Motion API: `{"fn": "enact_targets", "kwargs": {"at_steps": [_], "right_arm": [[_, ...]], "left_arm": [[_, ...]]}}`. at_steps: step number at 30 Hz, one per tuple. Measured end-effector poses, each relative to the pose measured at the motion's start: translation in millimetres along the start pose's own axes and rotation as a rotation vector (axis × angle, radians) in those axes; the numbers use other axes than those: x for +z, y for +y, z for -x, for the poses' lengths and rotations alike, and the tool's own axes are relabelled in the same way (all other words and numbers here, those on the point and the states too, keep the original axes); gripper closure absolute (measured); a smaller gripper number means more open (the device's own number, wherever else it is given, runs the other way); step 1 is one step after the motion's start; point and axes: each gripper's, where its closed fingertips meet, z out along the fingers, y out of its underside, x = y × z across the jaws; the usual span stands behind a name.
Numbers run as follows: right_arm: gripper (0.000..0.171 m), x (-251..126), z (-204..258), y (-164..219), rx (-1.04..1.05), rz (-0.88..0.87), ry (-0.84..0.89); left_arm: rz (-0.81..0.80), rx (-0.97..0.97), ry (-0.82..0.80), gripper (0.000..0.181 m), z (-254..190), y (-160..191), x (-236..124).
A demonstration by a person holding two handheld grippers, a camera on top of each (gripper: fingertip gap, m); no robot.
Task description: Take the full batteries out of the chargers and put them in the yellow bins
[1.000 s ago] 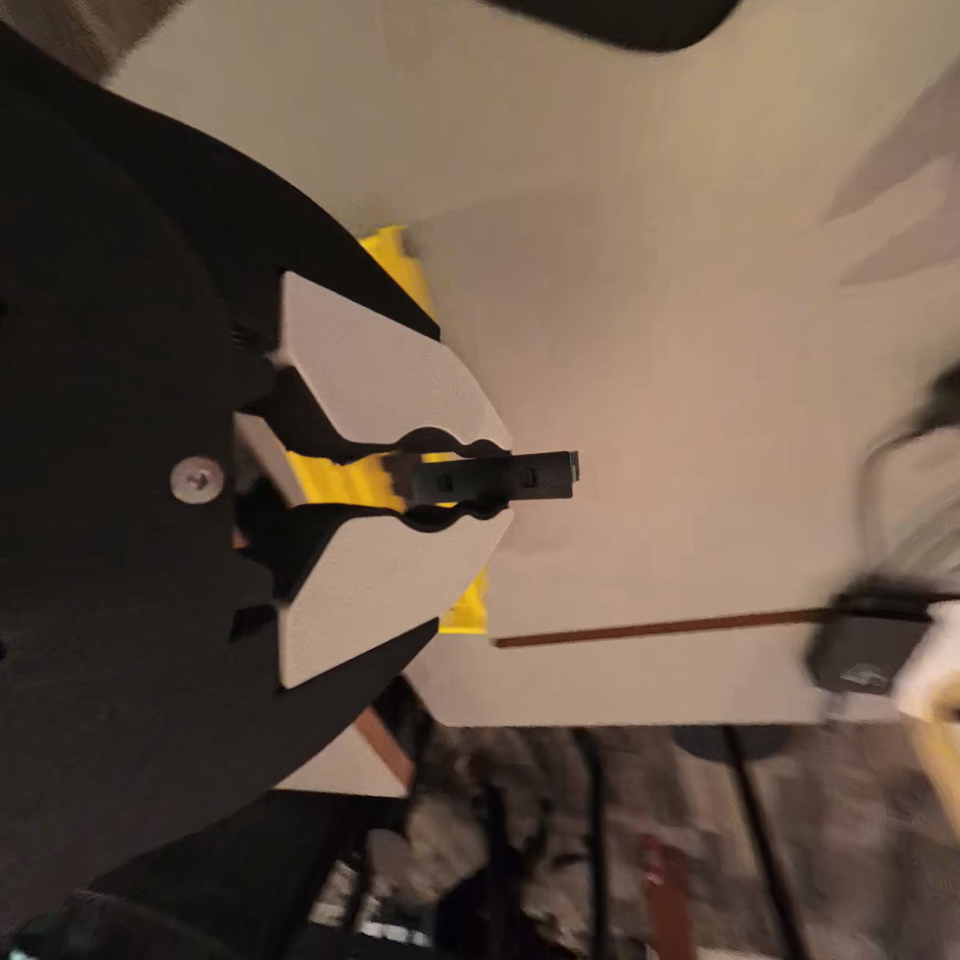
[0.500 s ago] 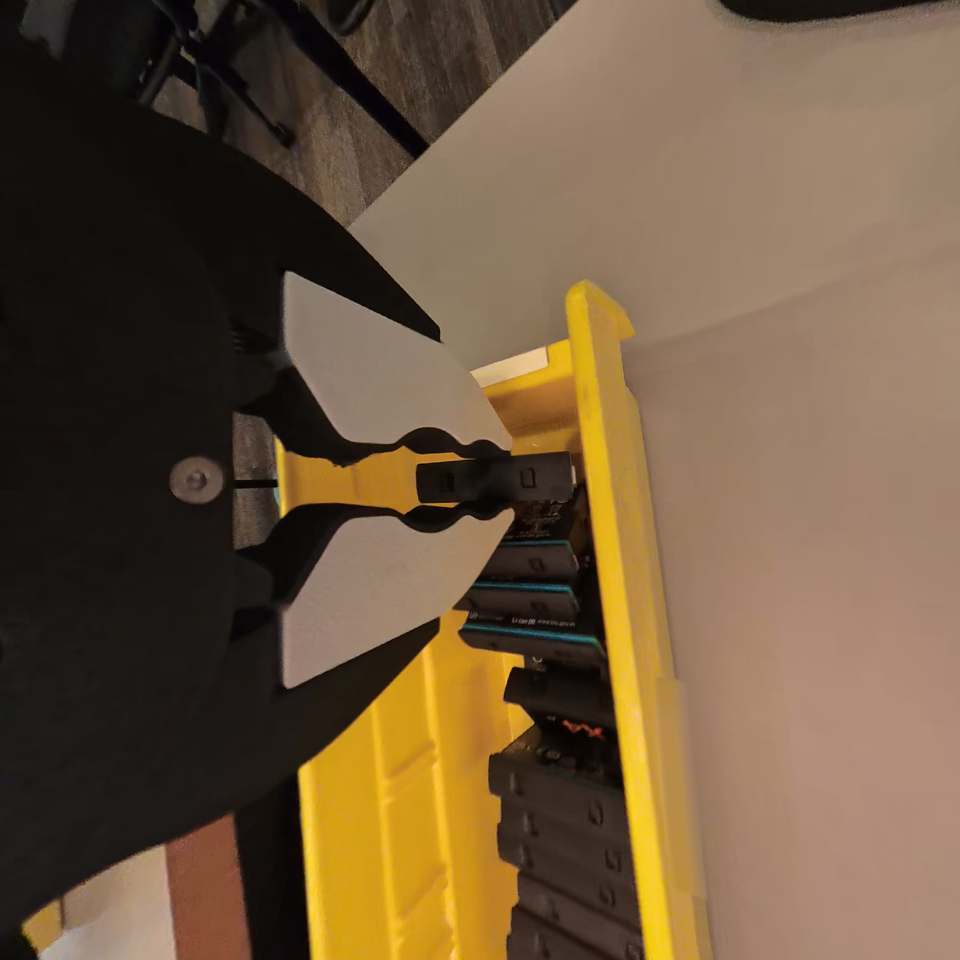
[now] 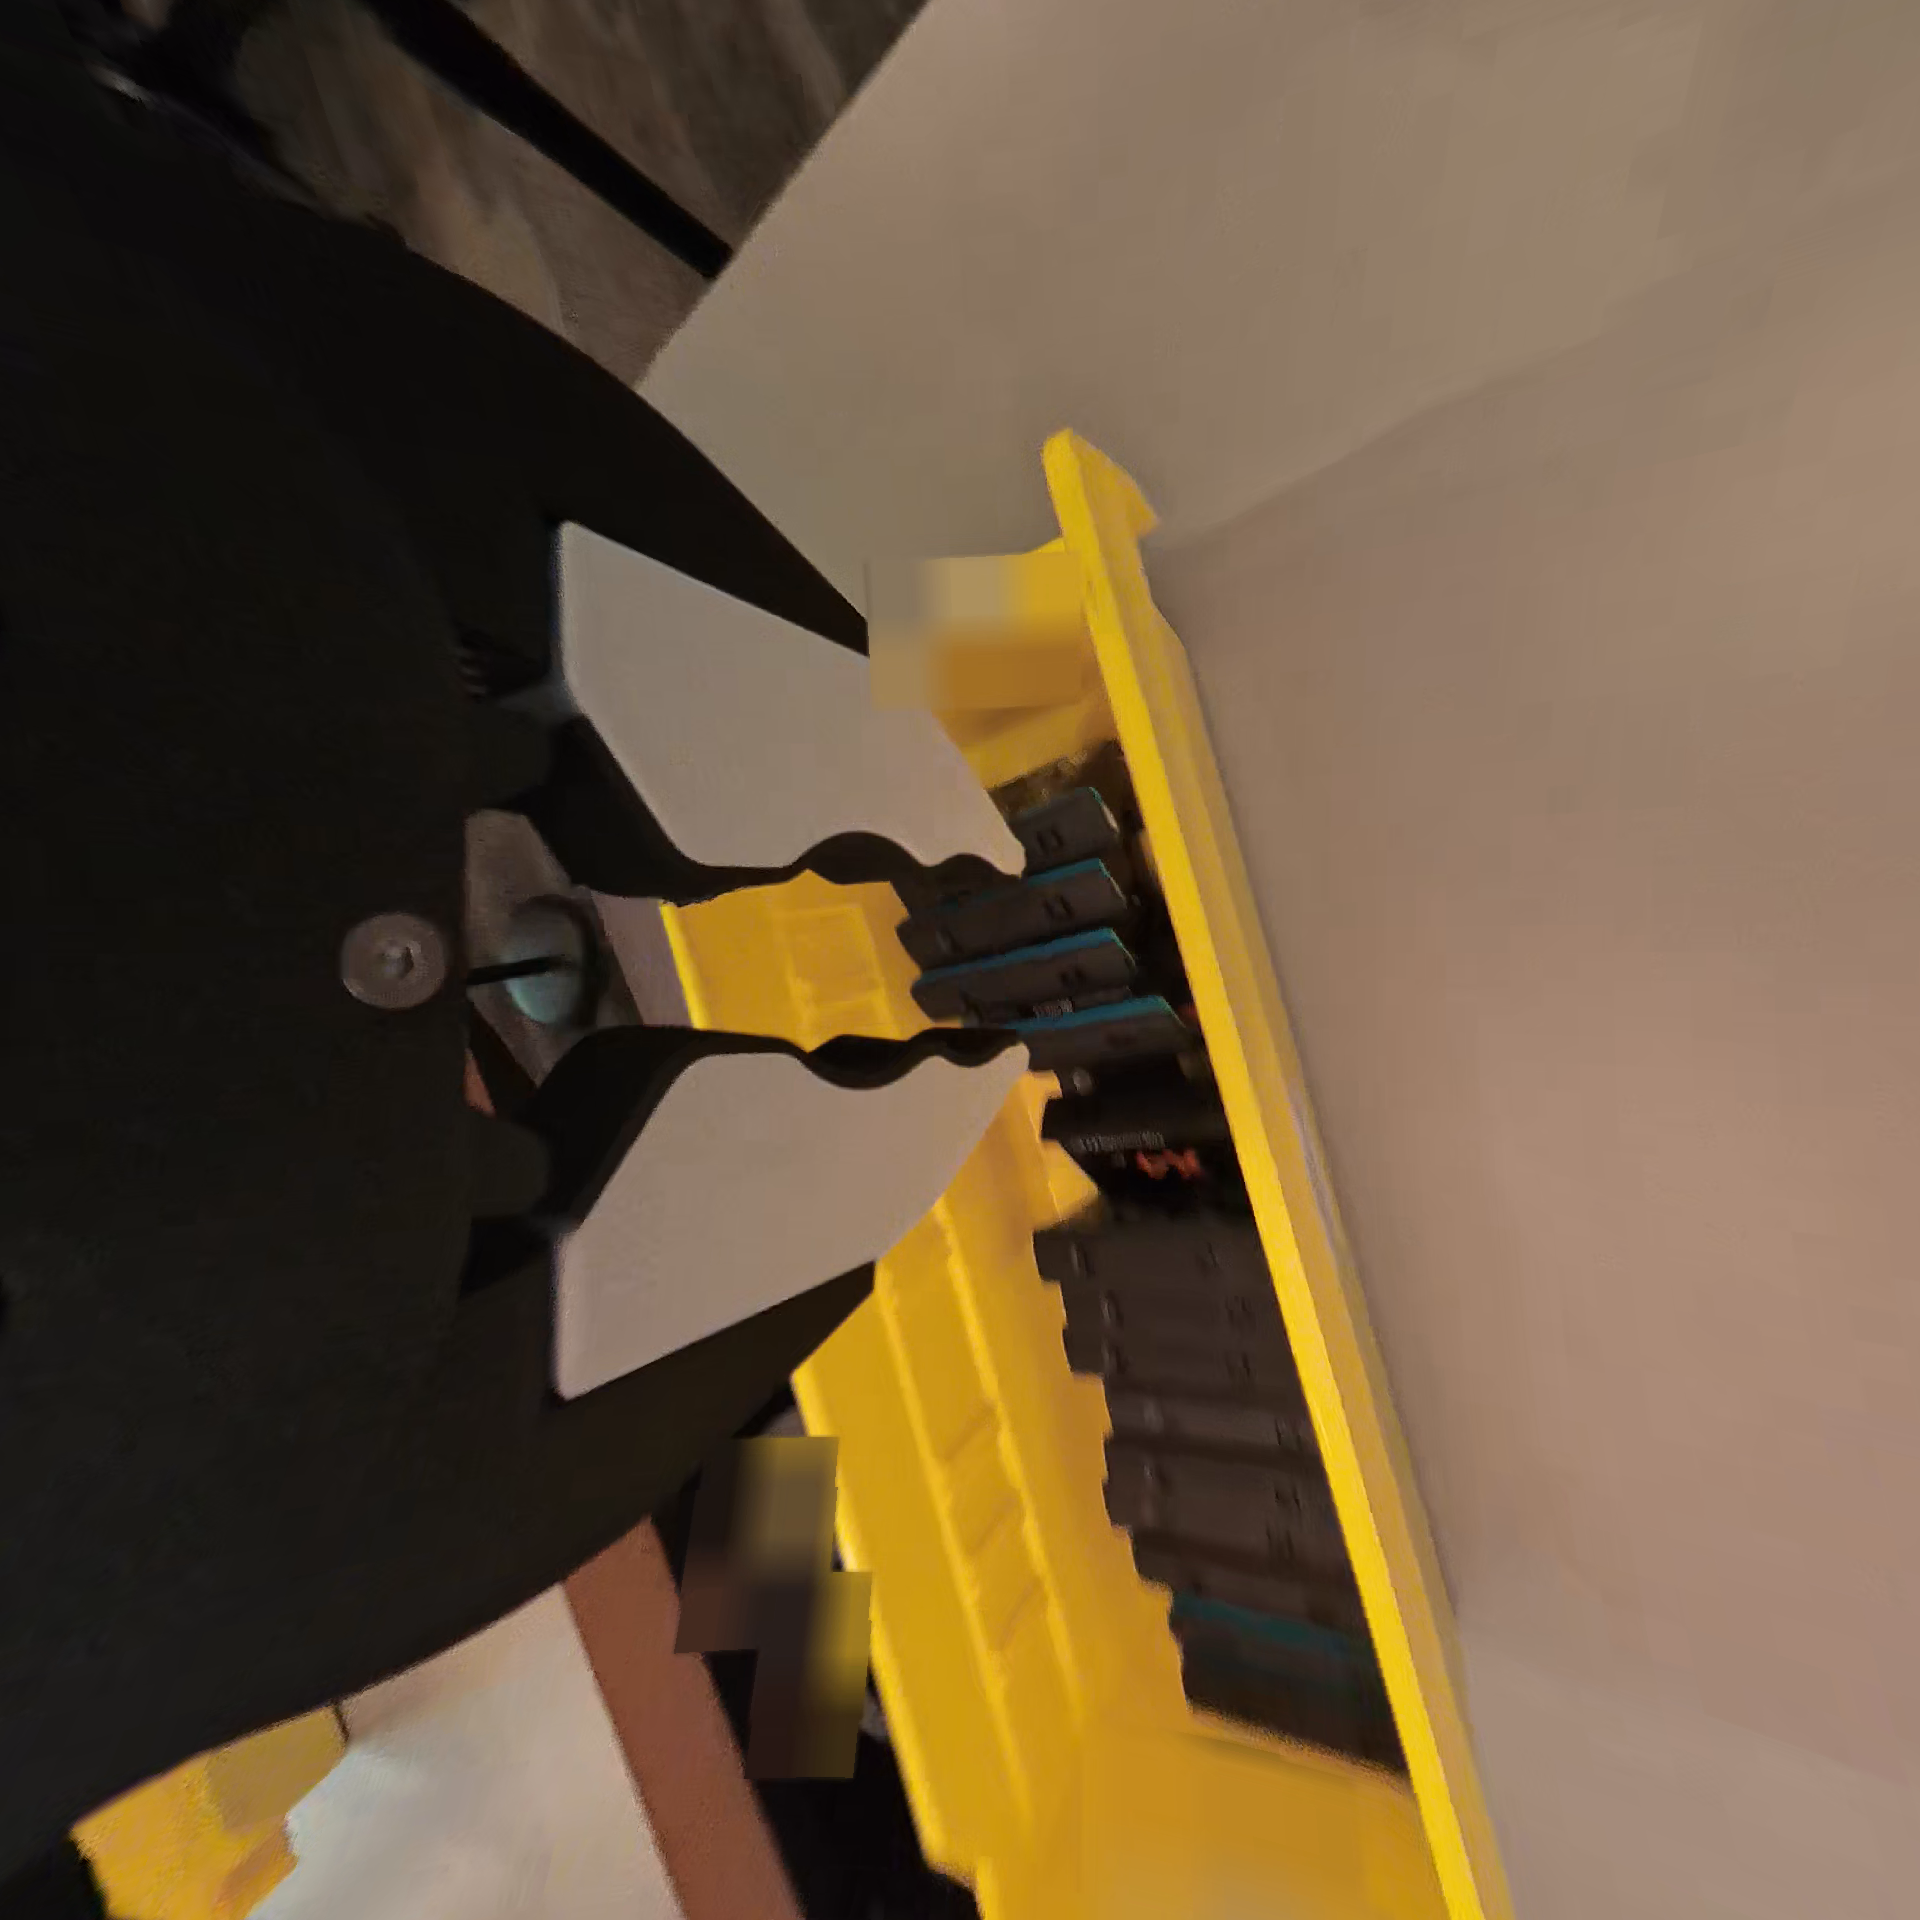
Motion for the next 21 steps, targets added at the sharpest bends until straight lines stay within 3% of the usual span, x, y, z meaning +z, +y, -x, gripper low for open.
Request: {"fn": "enact_targets", "kwargs": {"at_steps": [4, 8, 11, 14, 21], "right_arm": [[0.141, -35.3, -29.7, -44.2, 0.027, -0.182, 0.158], [0.133, -73.5, -46.6, -117.9, 0.068, -0.469, 0.323], [0.131, -88.8, -42.2, -177.6, 0.128, -0.680, 0.348], [0.124, -92.4, -34.0, -236.4, 0.211, -0.874, 0.331], [0.082, -61.3, -12.5, -354.6, 0.414, -1.134, 0.327]], "left_arm": [[0.009, -0.016, -0.045, 0.155, 16.4, 1.4, -6.7], [0.016, -0.060, -0.109, 0.155, 39.7, 2.8, -17.7], [0.031, -0.065, -0.179, 0.154, 59.0, 6.1, -26.2], [0.042, -0.099, -0.217, 0.153, 71.6, 10.1, -31.7], [0.115, -0.134, -0.248, 0.143, 82.4, 28.7, -31.7]]}}
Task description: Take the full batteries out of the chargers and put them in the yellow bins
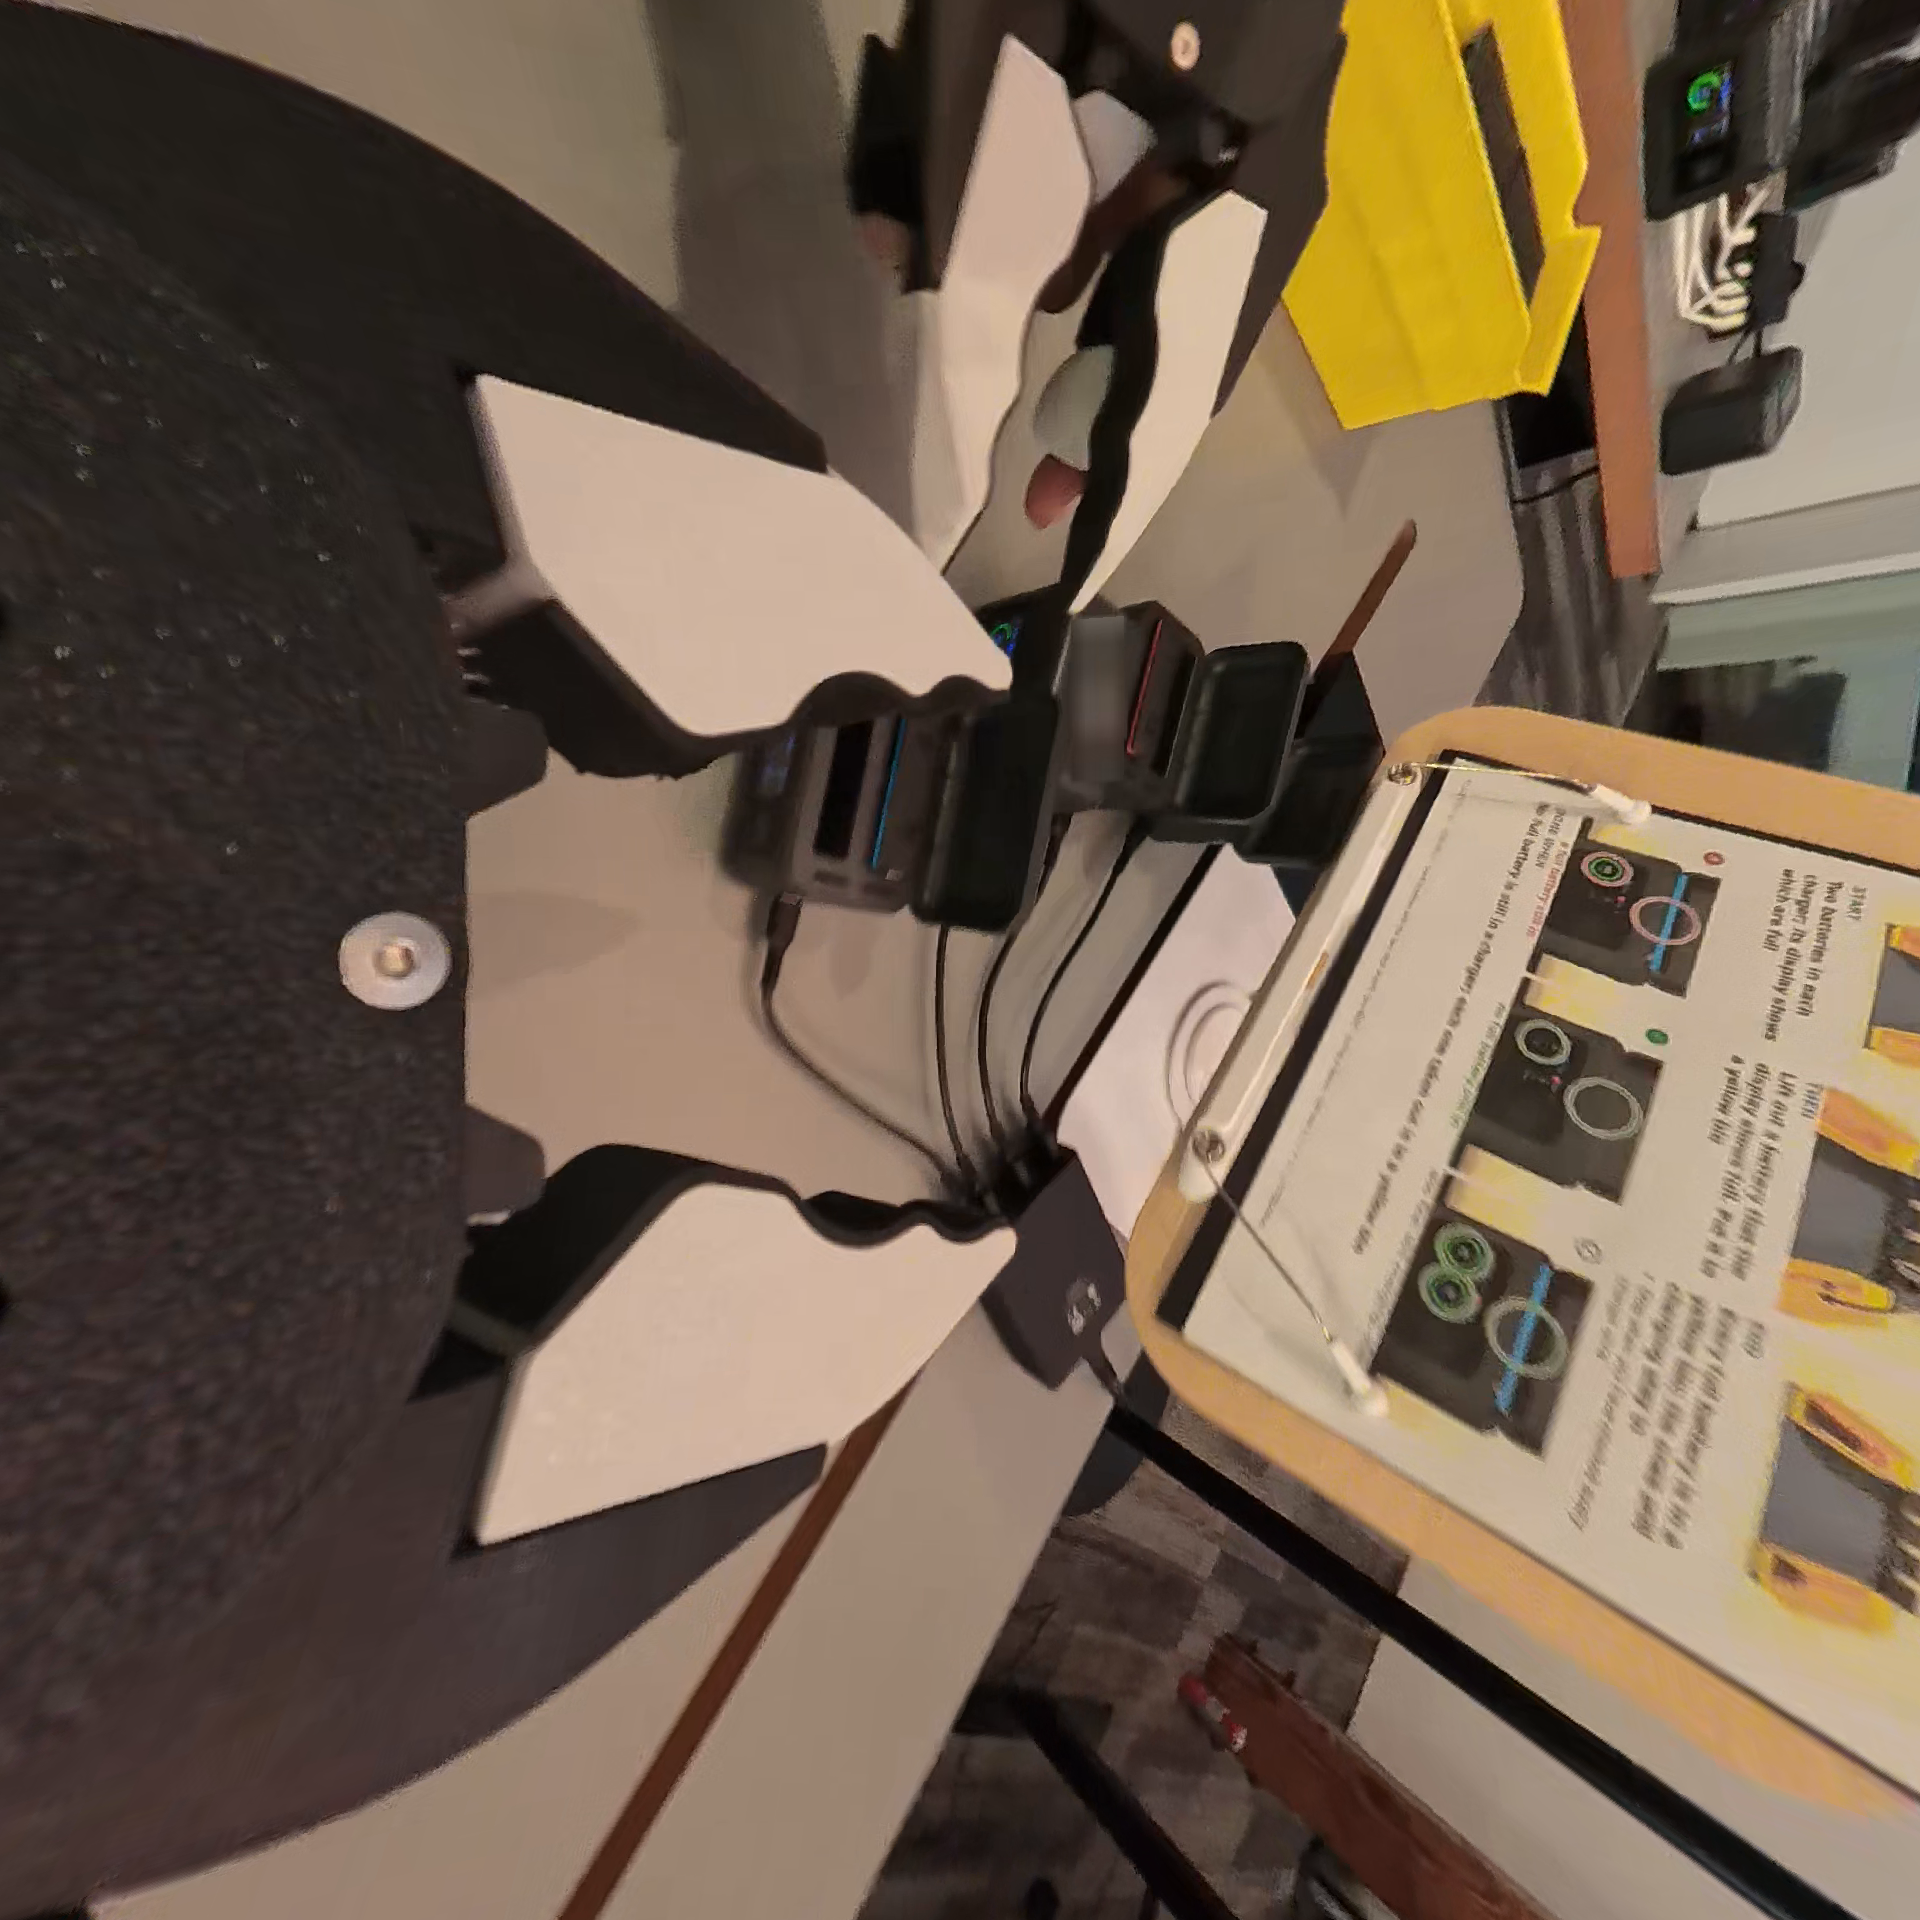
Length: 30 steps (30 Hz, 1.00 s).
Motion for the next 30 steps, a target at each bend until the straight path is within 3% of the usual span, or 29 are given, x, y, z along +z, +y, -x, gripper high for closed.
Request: {"fn": "enact_targets", "kwargs": {"at_steps": [4, 8, 15, 25, 30], "right_arm": [[0.064, 45.5, 33.7, 26.8, 0.053, 0.037, 0.055], [0.060, 68.6, 42.1, 53.7, 0.101, 0.064, 0.071], [0.059, 68.7, 51.6, 79.4, 0.156, 0.120, -0.002], [0.059, 69.6, 58.8, 80.7, 0.160, 0.124, -0.024], [0.059, 67.3, 53.7, 79.1, 0.164, 0.115, -0.012]], "left_arm": [[0.019, -0.006, -0.004, 0.140, 2.5, 5.0, 1.6], [0.062, 0.008, -0.007, 0.137, 4.2, 13.6, 3.1], [0.170, 0.049, 0.043, 0.126, -4.9, 39.3, 14.5], [0.252, -0.012, 0.047, 0.107, -17.1, 58.4, 47.1], [0.281, -0.021, 0.035, 0.107, -16.5, 61.4, 63.4]]}}
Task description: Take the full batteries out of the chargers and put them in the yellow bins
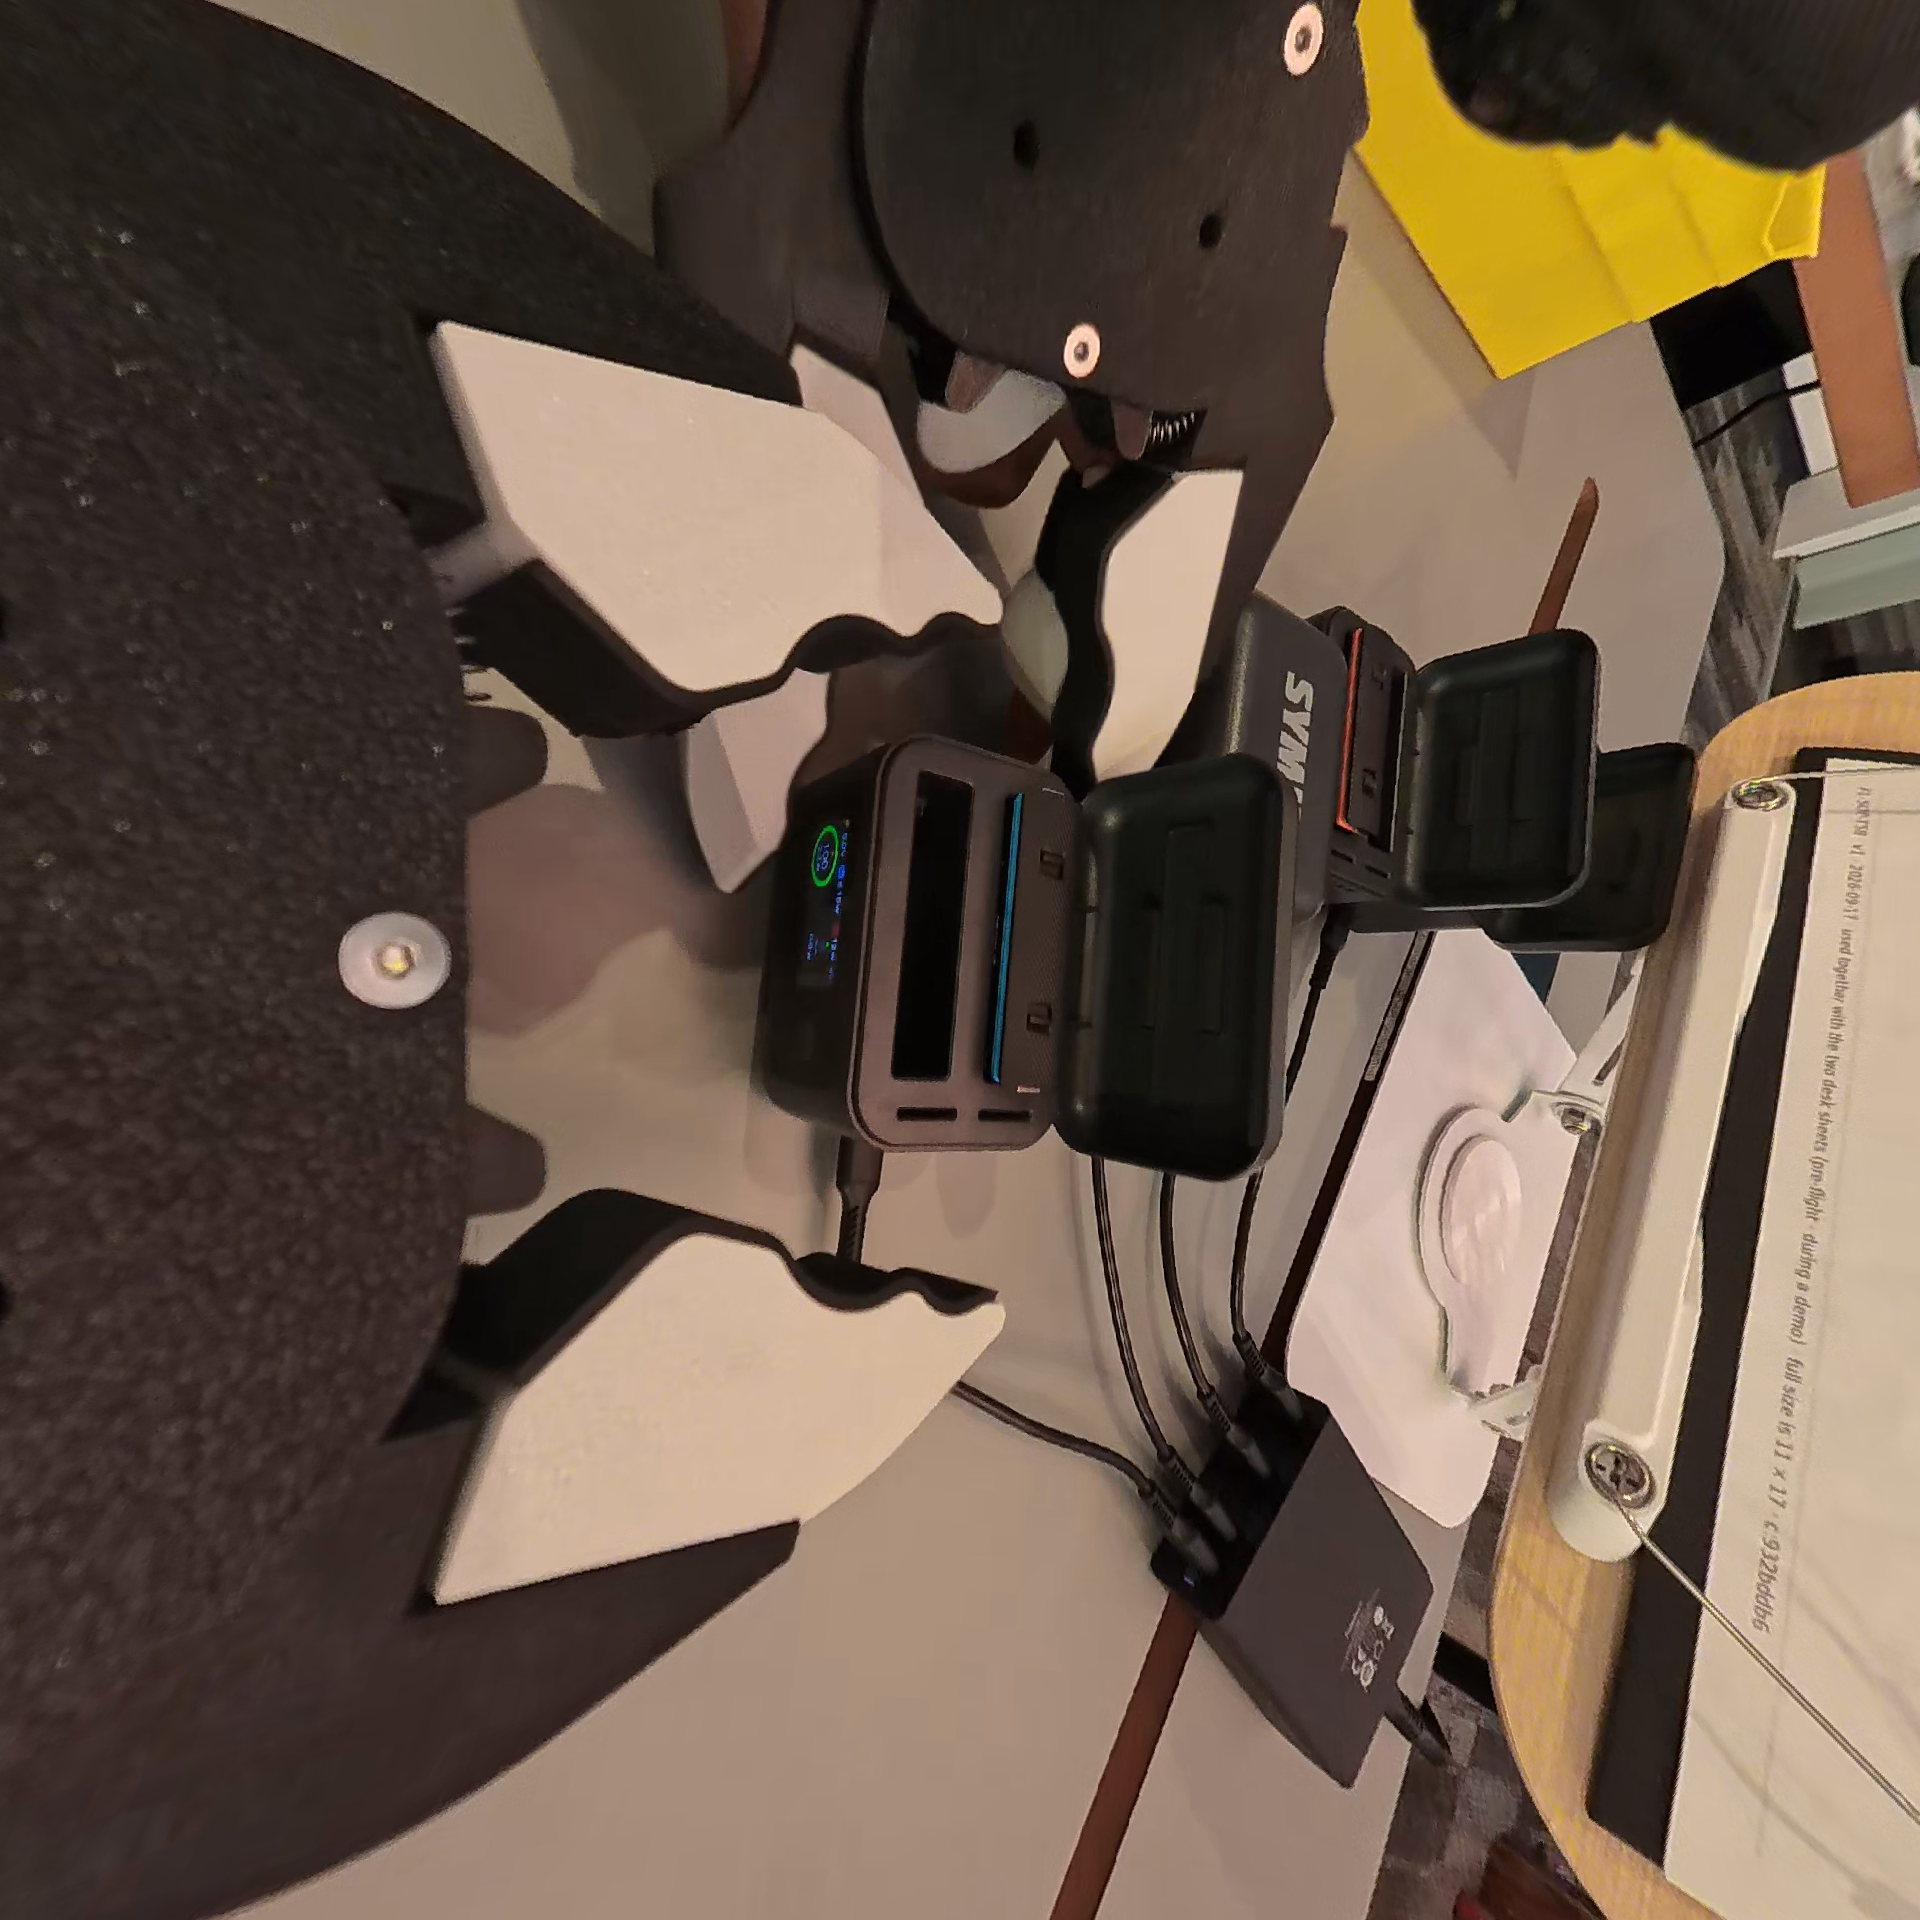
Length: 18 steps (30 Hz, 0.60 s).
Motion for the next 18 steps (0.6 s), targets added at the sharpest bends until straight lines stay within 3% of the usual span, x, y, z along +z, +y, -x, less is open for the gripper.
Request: {"fn": "enact_targets", "kwargs": {"at_steps": [2, 7, 18], "right_arm": [[0.060, 0.0, -0.6, 0.3, 0.002, 0.001, 0.001], [0.061, 0.1, 1.1, -1.7, 0.001, -0.006, -0.002], [0.080, 5.1, 1.6, -10.3, 0.001, -0.013, 0.019]], "left_arm": [[0.001, 0.005, -0.010, 0.123, 0.9, -0.7, 2.4], [0.008, -0.007, -0.006, 0.124, 0.6, 0.5, 1.8], [0.006, -0.011, -0.010, 0.124, 0.4, 0.9, 1.3]]}}
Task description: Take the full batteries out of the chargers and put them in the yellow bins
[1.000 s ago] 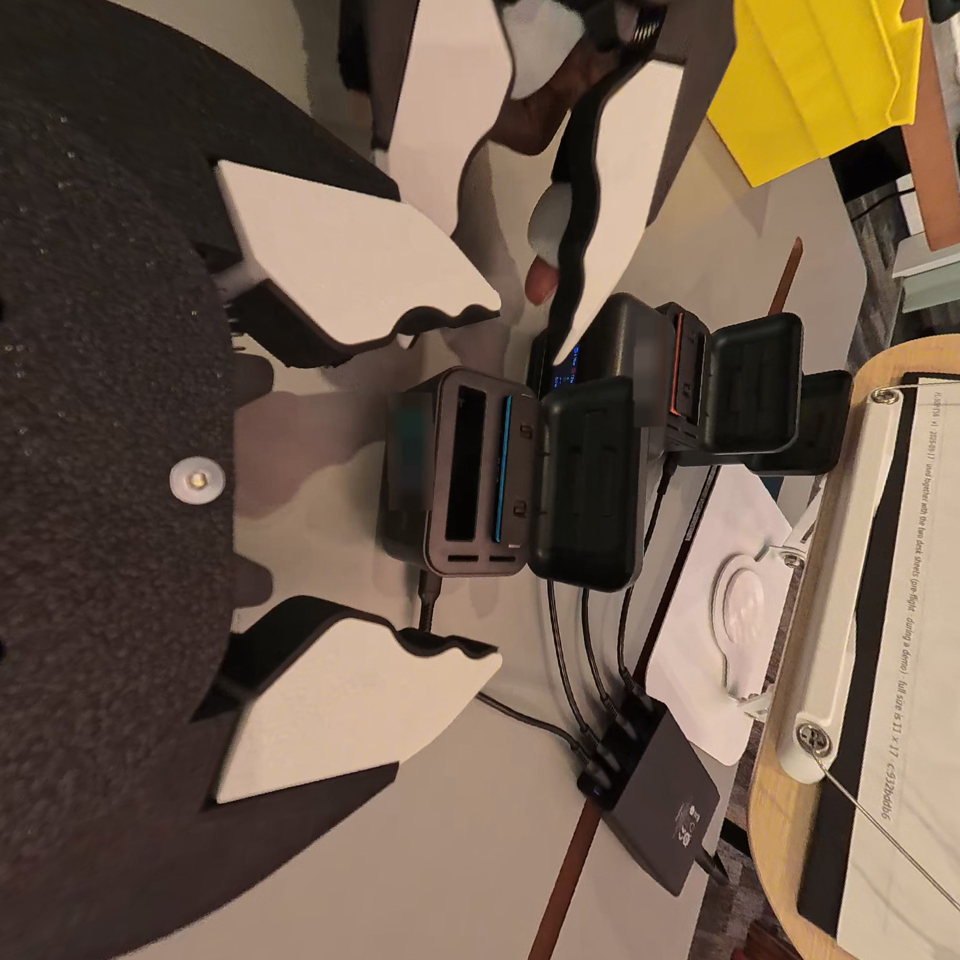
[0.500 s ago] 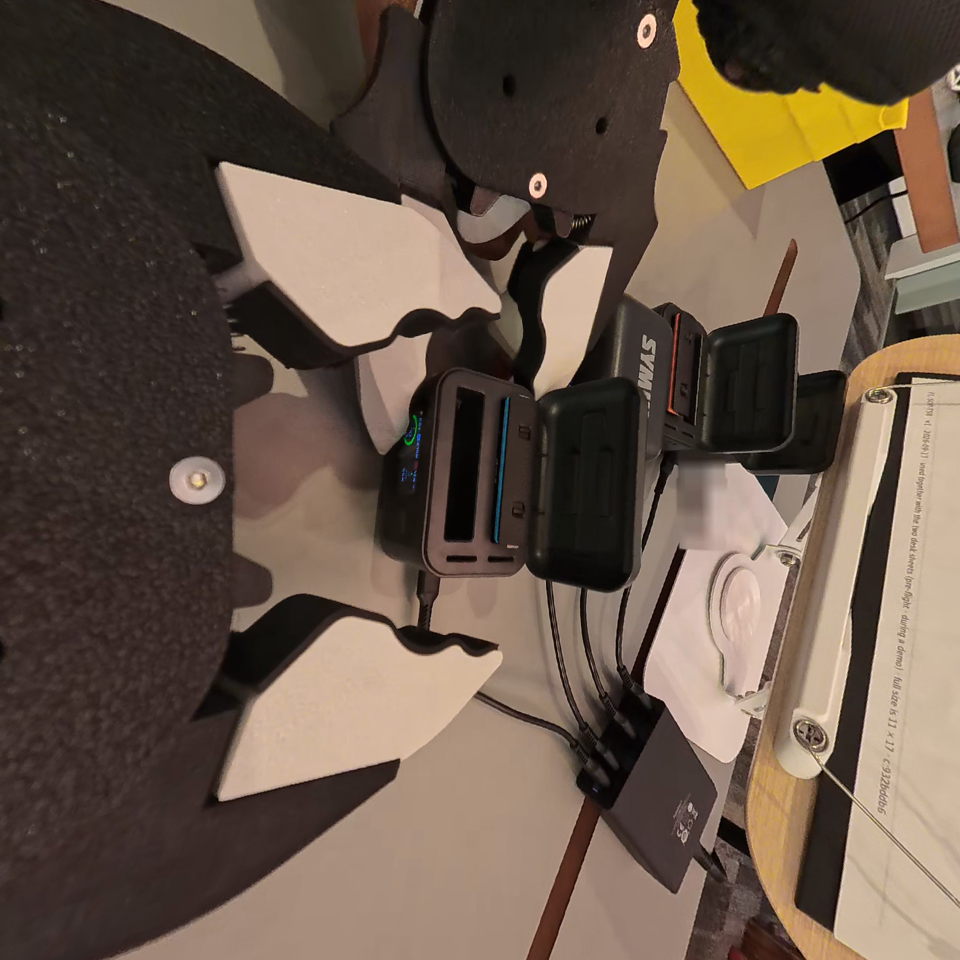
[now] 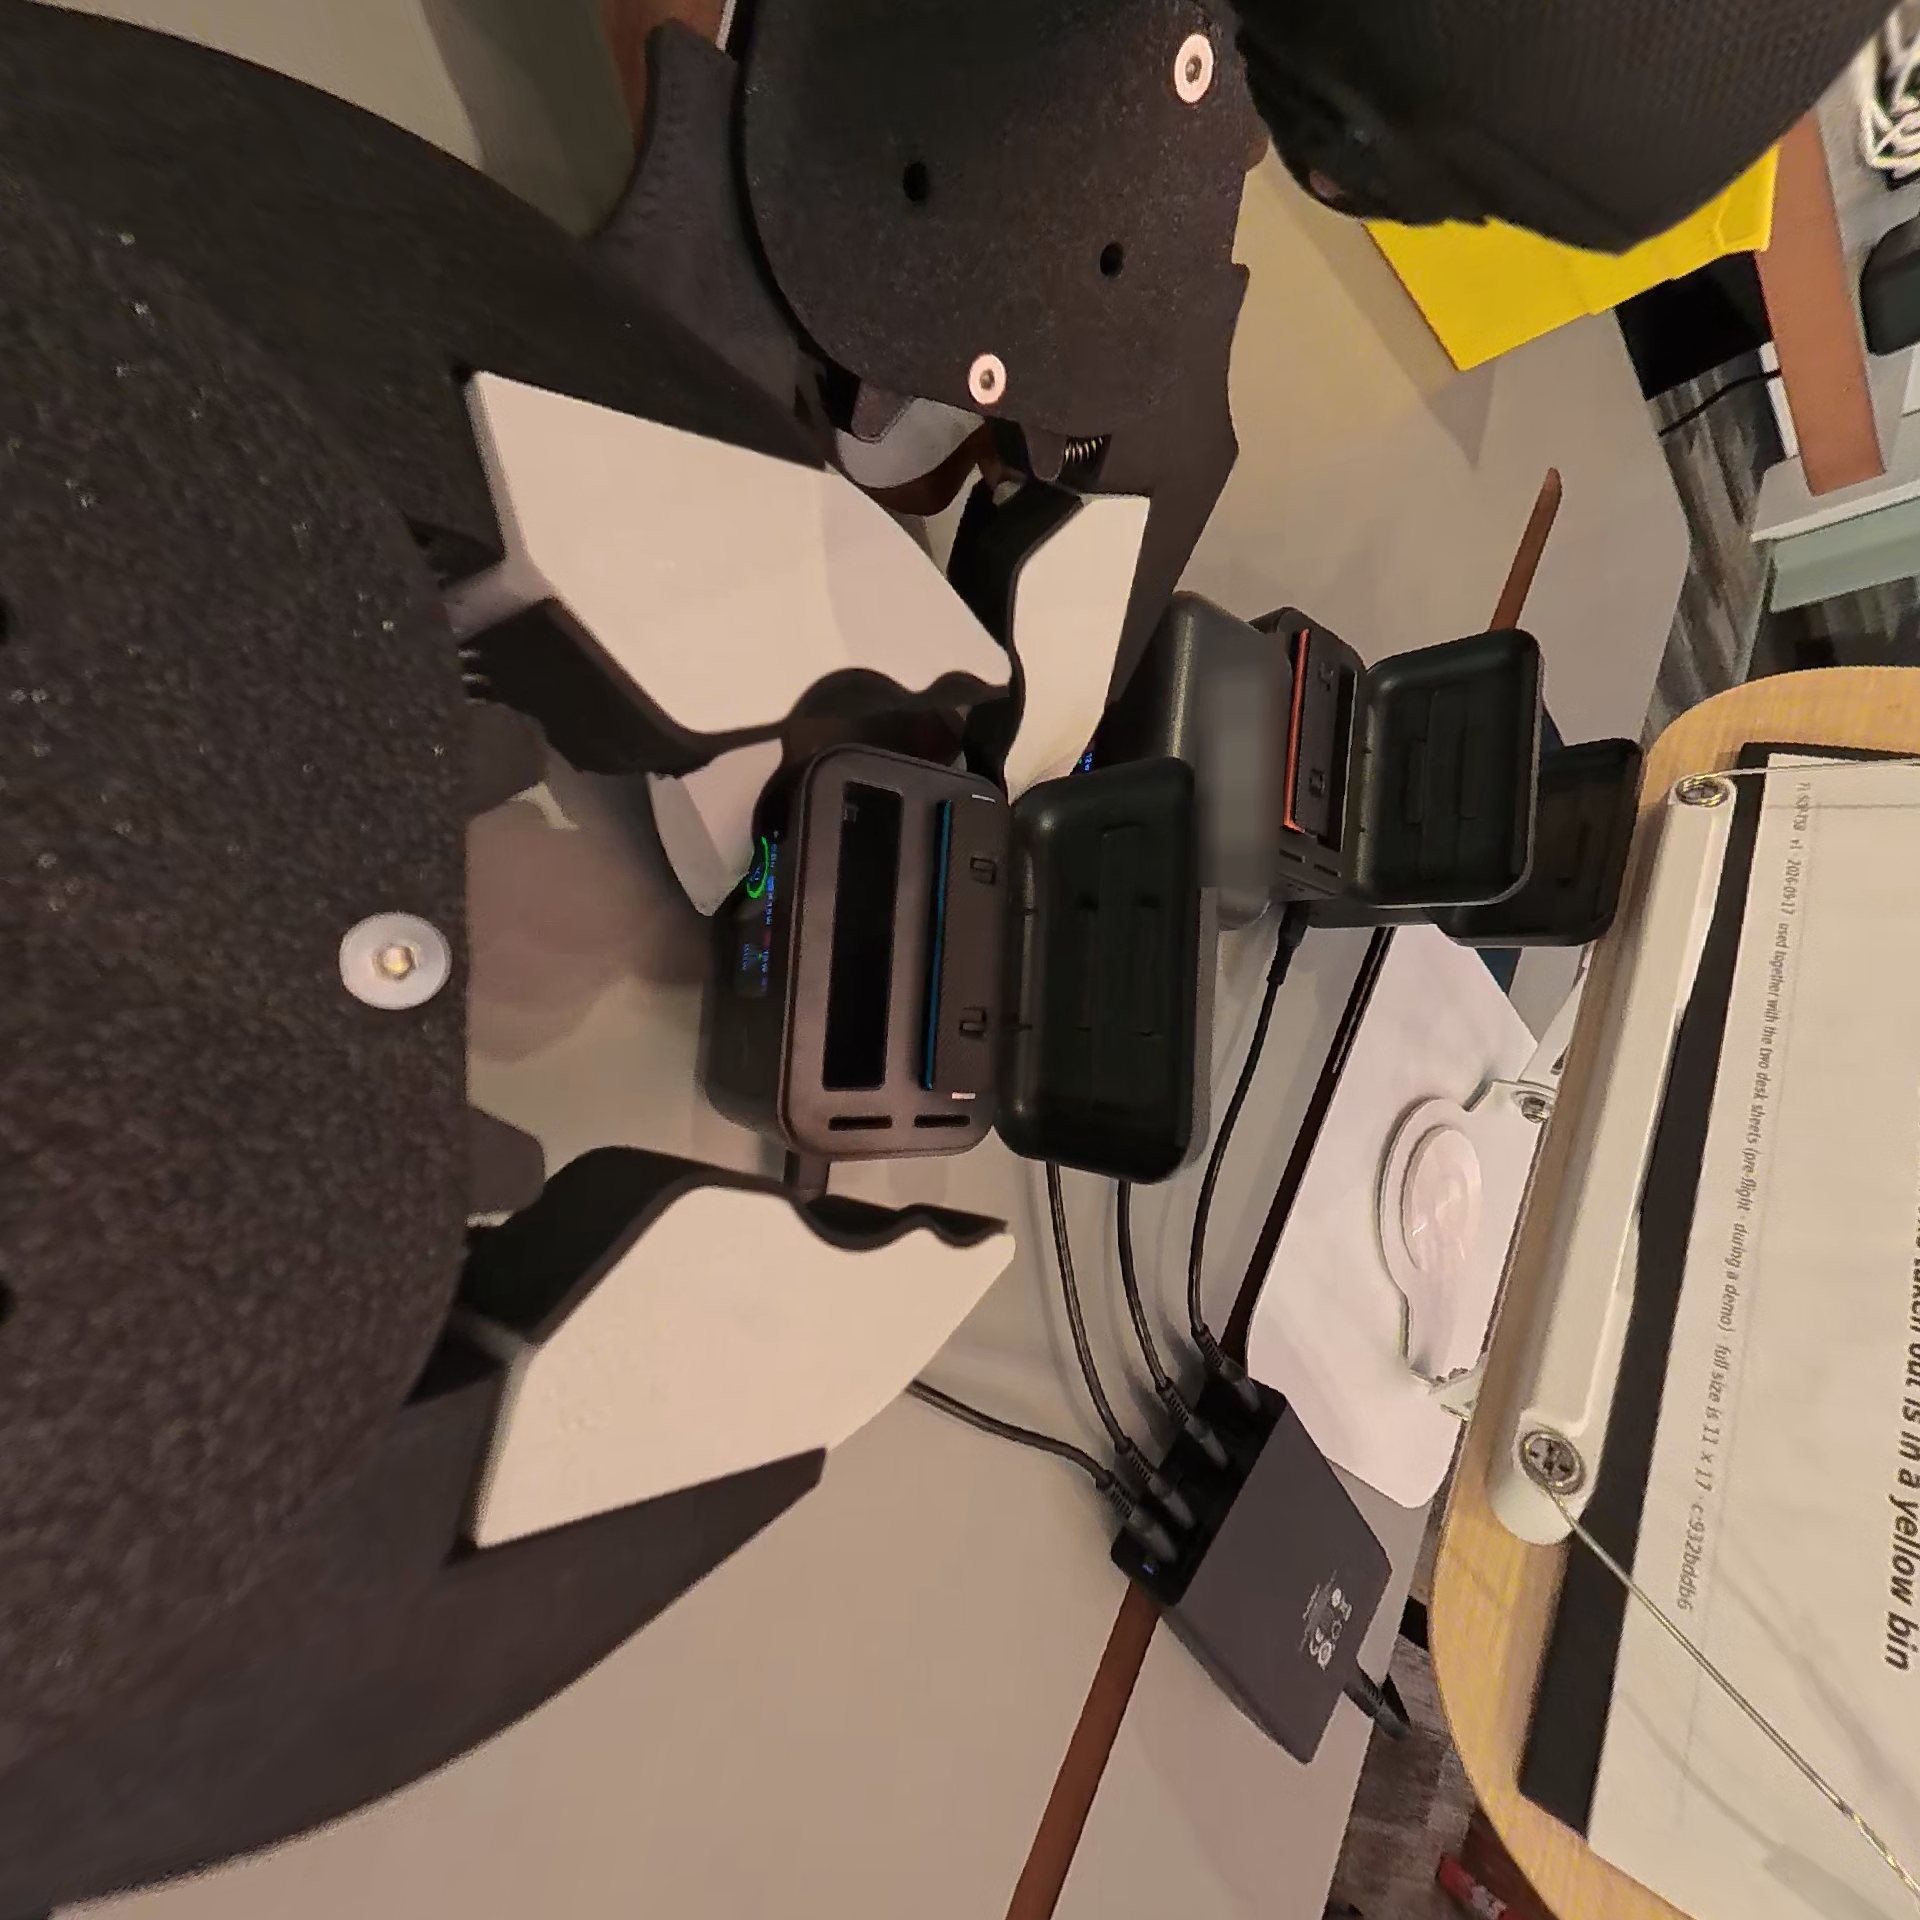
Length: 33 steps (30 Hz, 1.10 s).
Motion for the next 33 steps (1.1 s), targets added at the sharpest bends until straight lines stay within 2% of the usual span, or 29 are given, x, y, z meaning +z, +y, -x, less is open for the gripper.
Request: {"fn": "enact_targets", "kwargs": {"at_steps": [8, 13, 33], "right_arm": [[0.102, 8.0, 0.5, 10.8, 0.006, 0.134, -0.018], [0.111, 9.1, 2.5, 12.2, -0.025, 0.149, -0.013], [0.115, 6.8, 3.1, 9.8, -0.006, 0.074, 0.004]], "left_arm": [[0.002, -0.002, -0.008, 0.124, -0.3, 0.2, -0.4], [0.002, -0.005, -0.010, 0.124, -0.4, 0.1, -0.5], [0.004, 0.015, -0.001, 0.124, -1.1, 0.4, -0.2]]}}
